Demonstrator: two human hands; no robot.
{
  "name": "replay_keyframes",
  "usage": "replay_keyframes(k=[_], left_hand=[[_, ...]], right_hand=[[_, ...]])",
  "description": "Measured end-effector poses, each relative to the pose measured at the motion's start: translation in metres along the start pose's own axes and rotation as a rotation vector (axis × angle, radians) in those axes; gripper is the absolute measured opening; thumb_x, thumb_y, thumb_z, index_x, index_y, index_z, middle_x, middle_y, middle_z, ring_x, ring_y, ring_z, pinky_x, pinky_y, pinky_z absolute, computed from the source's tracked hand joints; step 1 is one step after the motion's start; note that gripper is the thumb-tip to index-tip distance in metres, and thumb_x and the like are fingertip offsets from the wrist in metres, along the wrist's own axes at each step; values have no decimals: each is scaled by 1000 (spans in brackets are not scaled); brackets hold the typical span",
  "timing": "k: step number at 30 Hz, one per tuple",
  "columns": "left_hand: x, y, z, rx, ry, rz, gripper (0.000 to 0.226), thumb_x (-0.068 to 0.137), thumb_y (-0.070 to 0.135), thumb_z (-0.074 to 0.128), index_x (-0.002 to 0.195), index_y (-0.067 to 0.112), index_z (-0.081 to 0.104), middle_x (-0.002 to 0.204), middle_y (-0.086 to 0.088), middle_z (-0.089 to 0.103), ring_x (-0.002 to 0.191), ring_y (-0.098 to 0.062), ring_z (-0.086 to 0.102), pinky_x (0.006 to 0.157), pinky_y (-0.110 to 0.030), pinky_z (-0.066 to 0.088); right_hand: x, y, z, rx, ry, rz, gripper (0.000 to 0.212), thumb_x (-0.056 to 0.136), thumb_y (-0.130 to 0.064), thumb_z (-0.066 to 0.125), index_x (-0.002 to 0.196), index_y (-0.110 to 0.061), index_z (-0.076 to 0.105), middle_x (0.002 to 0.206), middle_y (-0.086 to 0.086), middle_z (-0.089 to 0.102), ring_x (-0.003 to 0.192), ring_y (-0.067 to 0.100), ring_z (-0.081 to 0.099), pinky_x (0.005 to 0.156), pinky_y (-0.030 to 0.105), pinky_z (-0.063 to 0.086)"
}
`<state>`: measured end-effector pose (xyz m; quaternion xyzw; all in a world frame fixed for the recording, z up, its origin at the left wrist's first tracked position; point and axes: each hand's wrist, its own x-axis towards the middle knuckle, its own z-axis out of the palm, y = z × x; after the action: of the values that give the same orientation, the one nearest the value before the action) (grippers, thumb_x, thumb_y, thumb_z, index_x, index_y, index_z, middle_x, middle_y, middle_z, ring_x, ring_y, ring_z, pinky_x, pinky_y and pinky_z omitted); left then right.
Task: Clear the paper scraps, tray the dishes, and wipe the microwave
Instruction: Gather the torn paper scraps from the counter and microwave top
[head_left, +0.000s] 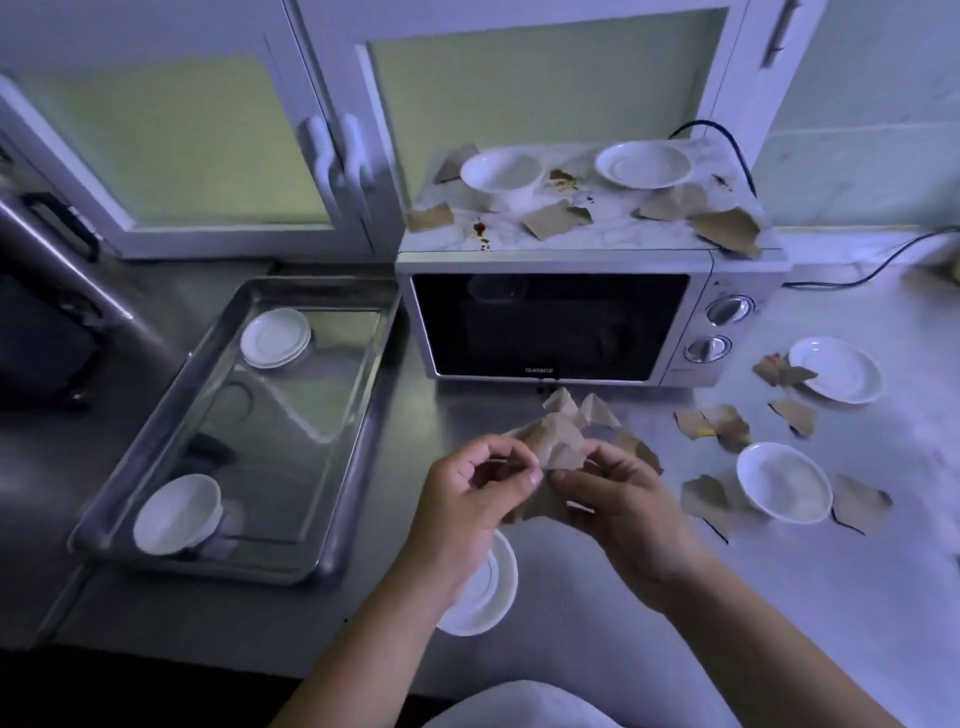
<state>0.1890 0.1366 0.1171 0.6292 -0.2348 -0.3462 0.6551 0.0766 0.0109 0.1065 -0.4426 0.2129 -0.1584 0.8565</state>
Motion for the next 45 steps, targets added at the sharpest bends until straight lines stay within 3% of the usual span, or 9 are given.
replay_keyframes(k=[6, 11, 22, 24, 27, 31, 39, 42, 45], left_hand=[[25, 7, -42, 26, -194, 69, 14, 75, 19, 77, 75, 24, 64, 73, 7, 63, 64, -7, 56, 56, -20, 45], [53, 21, -68, 146, -403, 94, 37, 75, 15, 79, 81, 28, 45, 79, 10, 64, 65, -10, 54, 53, -21, 46], [115, 75, -85, 349, -853, 71, 32, 76, 24, 82, 101, 31, 64, 94, 4, 72, 82, -10, 66, 71, -23, 54], [138, 85, -94, 302, -736, 102, 23, 78, 27, 81, 98, 29, 71, 96, 0, 73, 88, -12, 67, 79, -26, 56], [192, 93, -116, 311, -263, 199, 6, 85, 18, 75, 89, 20, 71, 85, -1, 71, 79, -13, 65, 74, -28, 55], [262, 93, -133, 414, 264, 235, 13, 85, 19, 72, 93, 16, 62, 91, -1, 64, 76, -14, 58, 68, -25, 44], [334, 84, -129, 422, 318, -32, 47, 80, 25, 80, 117, 3, 63, 109, -9, 65, 103, -26, 65, 82, -30, 50], [345, 82, -127, 356, 343, -81, 47, 80, 21, 80, 119, 3, 61, 116, -11, 63, 105, -27, 64, 94, -38, 54], [351, 80, -128, 301, 362, -84, 31, 81, 13, 77, 108, 8, 63, 108, -10, 62, 94, -24, 61, 82, -33, 52]], right_hand=[[14, -17, 23, -282, 11, 25, 32, 73, -6, 80, 102, 0, 69, 101, 22, 72, 90, 32, 70, 81, 35, 56], [24, -45, 48, -566, 48, -48, 18, 79, 11, 72, 95, 3, 69, 80, 22, 69, 66, 17, 63, 59, 22, 50], [28, -61, 83, -936, 192, -120, 19, 82, 1, 73, 83, -18, 76, 77, 4, 73, 67, 25, 70, 57, 31, 58], [29, -59, 77, -870, 343, -144, 24, 83, 5, 69, 80, -18, 75, 79, 8, 73, 70, 35, 70, 61, 45, 60], [23, -53, 67, -709, 508, -176, 29, 83, 8, 66, 79, -18, 76, 77, 19, 72, 68, 49, 64, 69, 64, 54], [12, -39, 62, -506, 678, -239, 28, 82, 10, 64, 79, -15, 74, 77, 26, 69, 66, 37, 60, 71, 56, 48], [-1, -24, 69, -354, 730, -337, 23, 84, 14, 58, 84, -5, 71, 89, 30, 67, 72, 43, 65, 56, 34, 53], [-7, -20, 68, -337, 760, -332, 23, 84, 13, 60, 82, -6, 72, 88, 29, 68, 72, 44, 64, 62, 40, 53], [-13, -17, 67, -327, 783, -315, 22, 84, 13, 61, 83, -6, 72, 87, 27, 68, 70, 36, 62, 68, 46, 52]])
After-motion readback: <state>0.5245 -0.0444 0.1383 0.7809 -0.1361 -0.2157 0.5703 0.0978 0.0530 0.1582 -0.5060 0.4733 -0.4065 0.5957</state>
